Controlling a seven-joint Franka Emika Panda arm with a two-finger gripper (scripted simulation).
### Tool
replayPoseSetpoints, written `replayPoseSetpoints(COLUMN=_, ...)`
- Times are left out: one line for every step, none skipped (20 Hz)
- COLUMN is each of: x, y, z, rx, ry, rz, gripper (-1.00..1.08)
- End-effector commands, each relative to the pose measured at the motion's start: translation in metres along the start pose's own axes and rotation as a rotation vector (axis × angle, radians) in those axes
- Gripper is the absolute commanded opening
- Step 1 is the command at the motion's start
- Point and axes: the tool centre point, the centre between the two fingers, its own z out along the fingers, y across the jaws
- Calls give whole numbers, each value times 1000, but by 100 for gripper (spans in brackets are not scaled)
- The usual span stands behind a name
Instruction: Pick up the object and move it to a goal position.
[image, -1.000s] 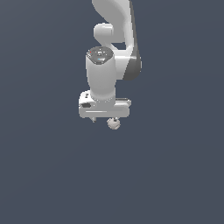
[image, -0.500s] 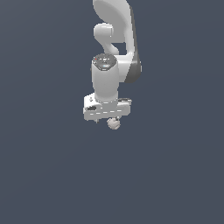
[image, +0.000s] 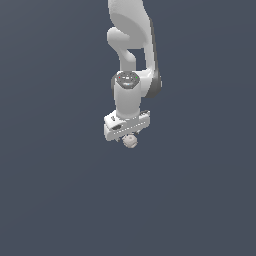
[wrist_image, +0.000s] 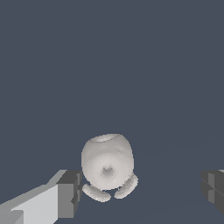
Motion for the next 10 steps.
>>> replayPoseSetpoints(x=-6, y=-8, z=8, rx=2, ry=-3, rz=-62, gripper=100)
replayPoseSetpoints(x=-8, y=-10, z=11, rx=3, ry=-3, rz=-82, gripper=100)
replayPoseSetpoints(x=-10, y=-13, z=14, rx=4, ry=-4, rz=-101, gripper=100)
replayPoseSetpoints(x=-11, y=-15, z=16, rx=5, ry=-5, rz=-117, gripper=100)
replayPoseSetpoints(x=-13, y=-17, z=18, rx=5, ry=-6, rz=-132, gripper=100)
replayPoseSetpoints(x=-14, y=-18, z=20, rx=6, ry=-6, rz=-145, gripper=100)
replayPoseSetpoints(x=-15, y=-20, z=21, rx=7, ry=-7, rz=-157, gripper=100)
replayPoseSetpoints(x=-16, y=-21, z=22, rx=7, ry=-7, rz=-166, gripper=100)
replayPoseSetpoints(x=-17, y=-22, z=23, rx=8, ry=-7, rz=-174, gripper=100)
replayPoseSetpoints(x=-18, y=-23, z=24, rx=8, ry=-7, rz=-180, gripper=100)
